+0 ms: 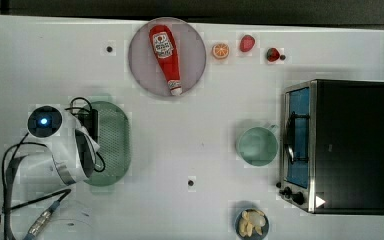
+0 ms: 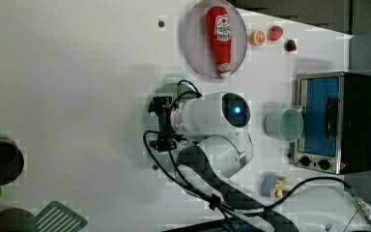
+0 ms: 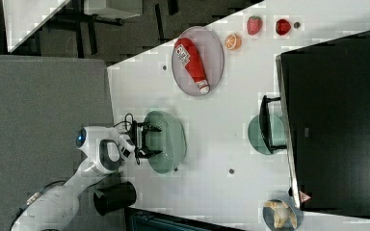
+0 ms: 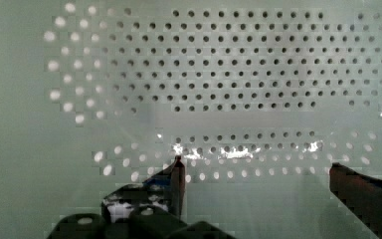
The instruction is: Drag strainer right to left.
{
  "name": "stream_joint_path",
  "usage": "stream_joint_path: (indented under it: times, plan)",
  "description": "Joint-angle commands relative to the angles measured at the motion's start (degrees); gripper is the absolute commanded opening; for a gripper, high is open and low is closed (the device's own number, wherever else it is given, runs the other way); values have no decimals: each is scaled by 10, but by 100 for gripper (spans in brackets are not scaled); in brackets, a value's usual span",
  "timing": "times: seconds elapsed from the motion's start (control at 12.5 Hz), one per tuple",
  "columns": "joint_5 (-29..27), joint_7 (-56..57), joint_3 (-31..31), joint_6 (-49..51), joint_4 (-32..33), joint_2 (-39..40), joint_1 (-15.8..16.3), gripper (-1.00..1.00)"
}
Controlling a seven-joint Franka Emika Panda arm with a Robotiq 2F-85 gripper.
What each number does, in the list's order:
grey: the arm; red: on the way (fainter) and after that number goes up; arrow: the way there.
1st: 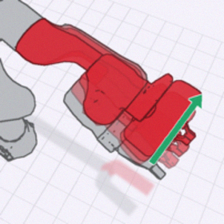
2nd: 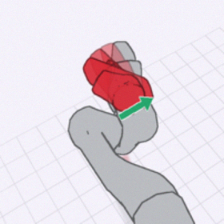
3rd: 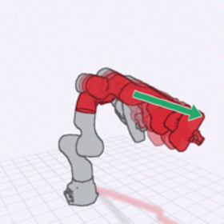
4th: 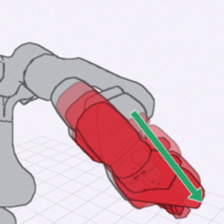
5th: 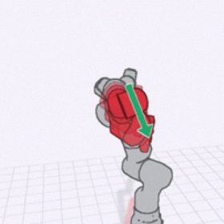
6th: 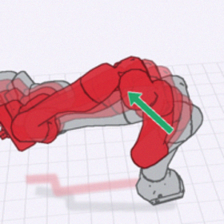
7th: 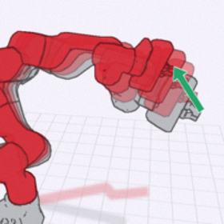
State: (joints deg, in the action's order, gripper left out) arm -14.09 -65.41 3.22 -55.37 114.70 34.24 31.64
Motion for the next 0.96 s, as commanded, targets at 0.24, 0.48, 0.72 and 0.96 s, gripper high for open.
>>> stream_joint_path:
  times: [0.24, 0.48, 0.72, 0.96]
  plan:
    - [-25, -49, 11, -1, -68, 30, 55, 100]
    - [-27, -55, 9, -2, -77, 34, 68, 100]
    - [-29, -98, 9, -29, -87, 39, 81, 100]
    - [-4, -55, -2, -8, -84, 18, 83, 100]
